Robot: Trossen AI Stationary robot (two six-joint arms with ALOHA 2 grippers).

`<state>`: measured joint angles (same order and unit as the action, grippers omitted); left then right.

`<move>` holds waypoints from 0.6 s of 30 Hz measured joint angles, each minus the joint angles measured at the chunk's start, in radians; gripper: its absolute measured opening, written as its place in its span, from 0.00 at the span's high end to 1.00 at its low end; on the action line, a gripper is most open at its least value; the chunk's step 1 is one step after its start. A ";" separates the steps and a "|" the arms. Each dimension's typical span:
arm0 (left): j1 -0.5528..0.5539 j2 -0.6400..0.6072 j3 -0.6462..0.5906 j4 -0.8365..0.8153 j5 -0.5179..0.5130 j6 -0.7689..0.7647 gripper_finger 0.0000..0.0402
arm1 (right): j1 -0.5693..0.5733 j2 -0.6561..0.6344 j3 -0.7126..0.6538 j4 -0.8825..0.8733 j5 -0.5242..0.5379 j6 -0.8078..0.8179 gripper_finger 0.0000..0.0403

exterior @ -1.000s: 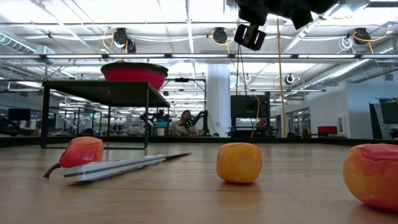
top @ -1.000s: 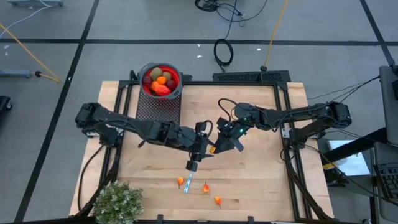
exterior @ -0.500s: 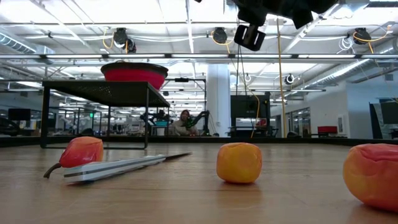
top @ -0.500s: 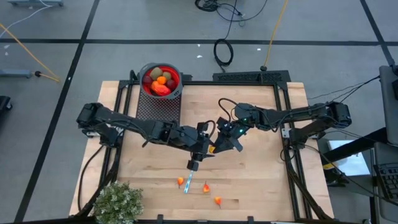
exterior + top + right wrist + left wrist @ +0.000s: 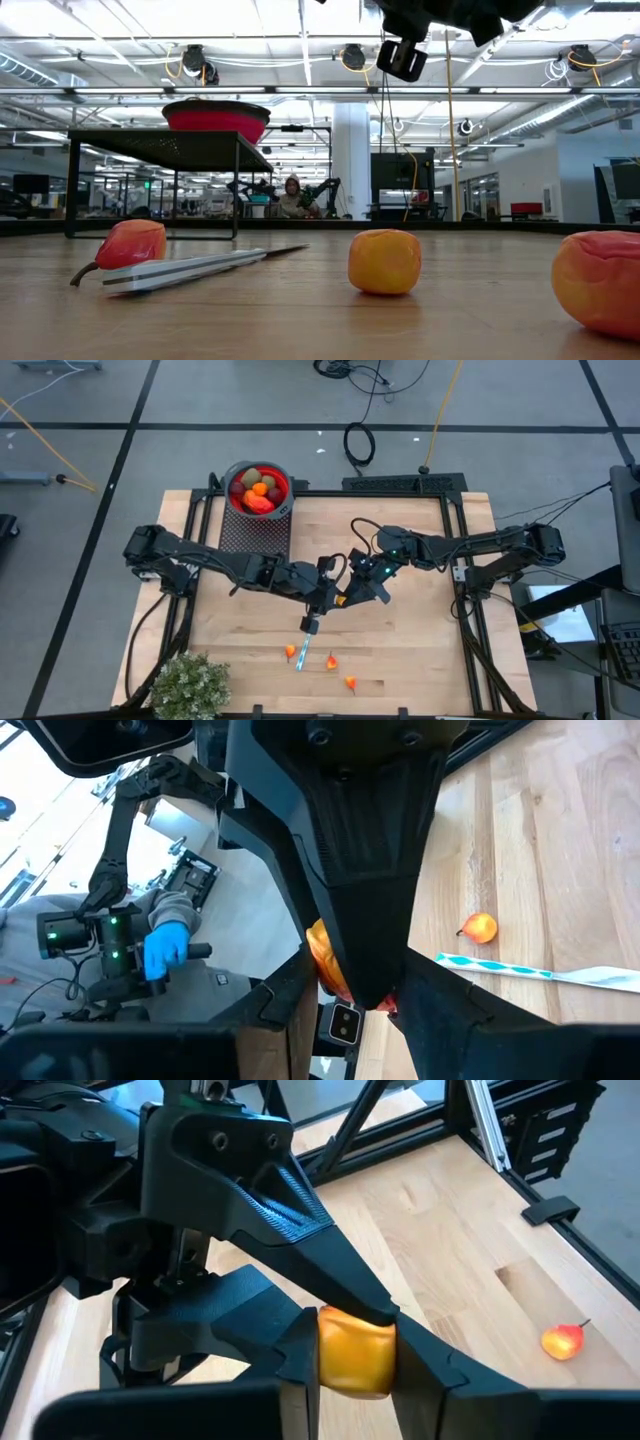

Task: Pick & Place Fruit
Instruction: Put the orange pear into the red strainer bowl on the shelf

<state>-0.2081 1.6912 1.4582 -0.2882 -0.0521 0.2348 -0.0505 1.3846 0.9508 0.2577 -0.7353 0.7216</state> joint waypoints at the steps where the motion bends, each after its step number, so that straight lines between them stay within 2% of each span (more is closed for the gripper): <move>1: 0.000 0.000 0.000 -0.001 0.000 -0.001 0.81 | 0.000 0.000 0.000 0.000 0.000 0.000 0.72; 7: 0.000 0.000 0.000 -0.049 0.000 -0.021 0.79 | 0.000 0.000 0.000 -0.021 0.003 0.019 0.69; 15: -0.001 -0.007 0.000 -0.119 0.003 -0.062 0.78 | 0.000 0.000 0.000 -0.152 -0.029 0.026 0.54; 18: 0.000 -0.018 0.000 -0.165 -0.028 -0.065 0.78 | -0.001 0.000 0.000 -0.203 -0.029 0.026 0.50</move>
<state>-0.2081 1.6733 1.4578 -0.4535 -0.0805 0.1700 -0.0513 1.3842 0.9508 0.0547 -0.7639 0.7475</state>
